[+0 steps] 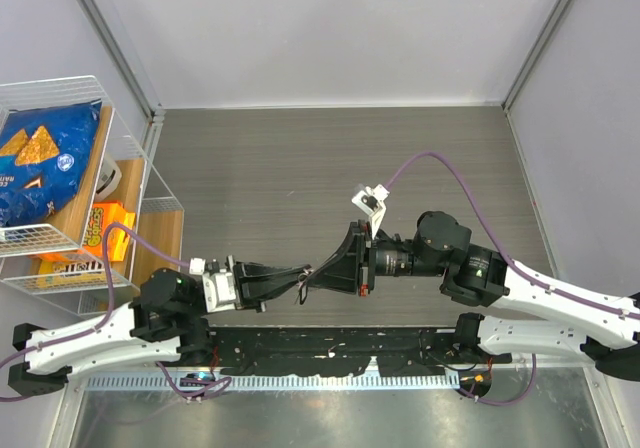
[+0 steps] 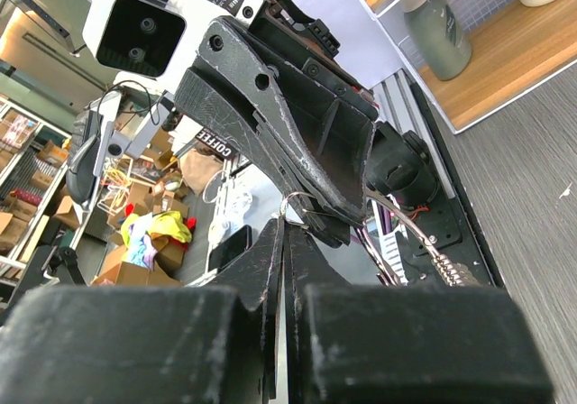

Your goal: Put the keys on the keyring

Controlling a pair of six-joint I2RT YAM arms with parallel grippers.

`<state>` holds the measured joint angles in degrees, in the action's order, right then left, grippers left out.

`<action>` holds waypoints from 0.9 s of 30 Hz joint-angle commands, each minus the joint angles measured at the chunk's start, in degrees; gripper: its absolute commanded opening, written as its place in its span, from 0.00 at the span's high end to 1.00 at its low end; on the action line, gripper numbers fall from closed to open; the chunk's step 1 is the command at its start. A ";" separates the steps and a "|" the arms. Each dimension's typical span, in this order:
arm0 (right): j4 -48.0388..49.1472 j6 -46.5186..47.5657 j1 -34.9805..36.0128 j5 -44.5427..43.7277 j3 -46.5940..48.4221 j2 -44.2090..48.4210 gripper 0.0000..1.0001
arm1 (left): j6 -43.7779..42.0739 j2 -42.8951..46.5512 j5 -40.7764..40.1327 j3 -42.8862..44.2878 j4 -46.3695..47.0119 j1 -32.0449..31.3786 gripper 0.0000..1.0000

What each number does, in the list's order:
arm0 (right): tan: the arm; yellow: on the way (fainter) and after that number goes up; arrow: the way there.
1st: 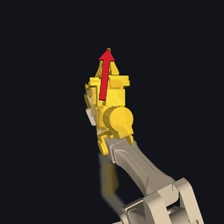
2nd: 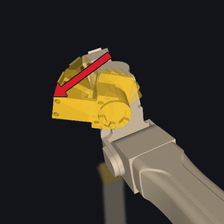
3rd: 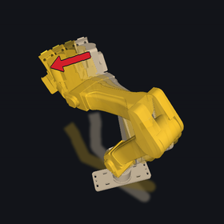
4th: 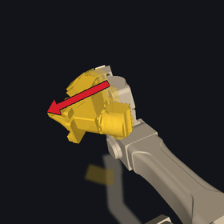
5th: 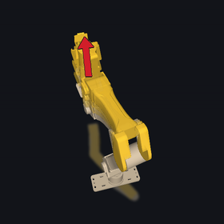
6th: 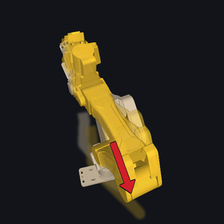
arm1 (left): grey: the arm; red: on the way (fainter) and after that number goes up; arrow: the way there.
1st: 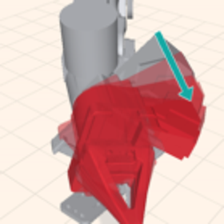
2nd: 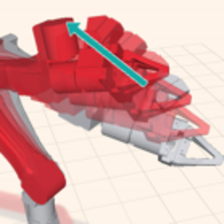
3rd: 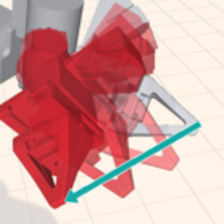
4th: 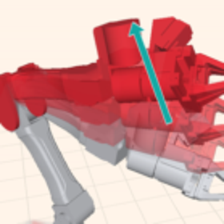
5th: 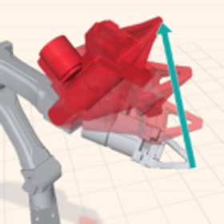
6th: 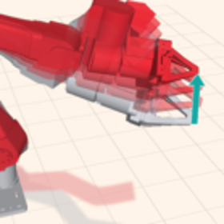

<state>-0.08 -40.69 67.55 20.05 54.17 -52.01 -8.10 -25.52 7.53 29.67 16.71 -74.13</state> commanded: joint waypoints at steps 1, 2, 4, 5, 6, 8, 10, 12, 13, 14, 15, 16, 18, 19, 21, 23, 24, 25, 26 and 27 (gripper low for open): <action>3.06 0.61 -0.05 -0.37 1.64 0.50 0.94 | -0.17 1.08 2.58 1.79 2.36 -0.05 1.00; 3.33 0.43 -0.05 -0.11 1.38 0.50 0.94 | -0.34 1.35 2.58 1.71 2.28 -0.14 1.00; 3.77 0.17 0.04 0.07 0.68 0.85 0.94 | -0.60 1.52 2.49 1.88 1.93 -0.05 1.00; 3.85 0.08 0.04 0.16 0.41 1.03 0.94 | -0.78 1.70 2.40 1.79 1.84 -0.14 1.00; 3.86 -0.09 0.04 0.07 -0.11 1.21 0.94 | -0.95 1.87 2.31 1.79 1.84 -0.14 1.00; 4.12 -0.36 0.04 -0.19 -0.91 1.82 0.94 | -1.22 2.14 2.40 1.79 1.84 -0.14 1.00; 4.12 -0.53 -0.05 -0.28 -1.44 2.43 0.94 | -1.57 2.31 2.58 1.71 1.84 -0.05 1.00; 4.21 -0.62 0.04 -0.28 -1.79 2.79 0.94 | -1.92 2.49 2.58 1.79 1.83 -0.14 1.00; 4.21 -0.71 0.04 -0.10 -1.88 2.79 0.94 | -2.01 2.58 2.66 1.79 1.84 -0.14 1.00; 4.29 -0.88 0.04 -0.02 -2.14 3.05 0.94 | -2.18 2.58 3.01 1.79 1.66 -0.05 1.00; 4.38 -0.89 0.04 -0.10 -2.32 3.05 0.94 | -2.19 2.75 3.28 1.97 1.66 -0.14 1.00; 4.73 -1.06 0.04 -0.02 -2.58 3.31 0.94 | -2.27 2.67 3.63 2.06 1.49 -0.05 1.00; 4.91 -1.32 0.04 0.07 -2.58 3.14 0.94 | -2.36 2.58 4.51 2.23 1.22 -0.23 1.00; 5.35 -1.50 0.04 0.68 -2.67 3.14 0.94 | -2.27 2.58 4.69 2.32 1.13 -0.14 1.00; 5.79 -1.76 0.04 1.21 -2.67 2.88 0.94 | -2.36 2.84 4.60 2.15 1.13 -0.14 1.00; 6.40 -1.94 0.04 2.17 -2.84 2.70 0.94 | -2.36 3.19 4.77 2.14 1.31 -0.05 1.00; 6.49 -2.20 0.04 2.53 -2.93 2.44 0.94 | -2.36 3.37 4.86 2.15 1.31 -0.14 1.00; 6.93 -2.20 0.04 3.06 -3.11 2.26 0.94 | -2.36 3.54 4.78 2.15 1.31 -0.05 1.00; 7.11 -2.38 0.04 3.50 -3.19 2.09 0.94 | -2.27 3.63 4.86 2.15 1.31 -0.05 1.00; 7.37 -2.38 0.04 4.37 -3.20 1.74 0.94 | -2.27 3.72 4.95 2.15 1.31 -0.05 1.00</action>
<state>3.33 -42.30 67.66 22.24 51.07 -50.13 -9.67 -23.05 10.66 29.67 15.05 -74.13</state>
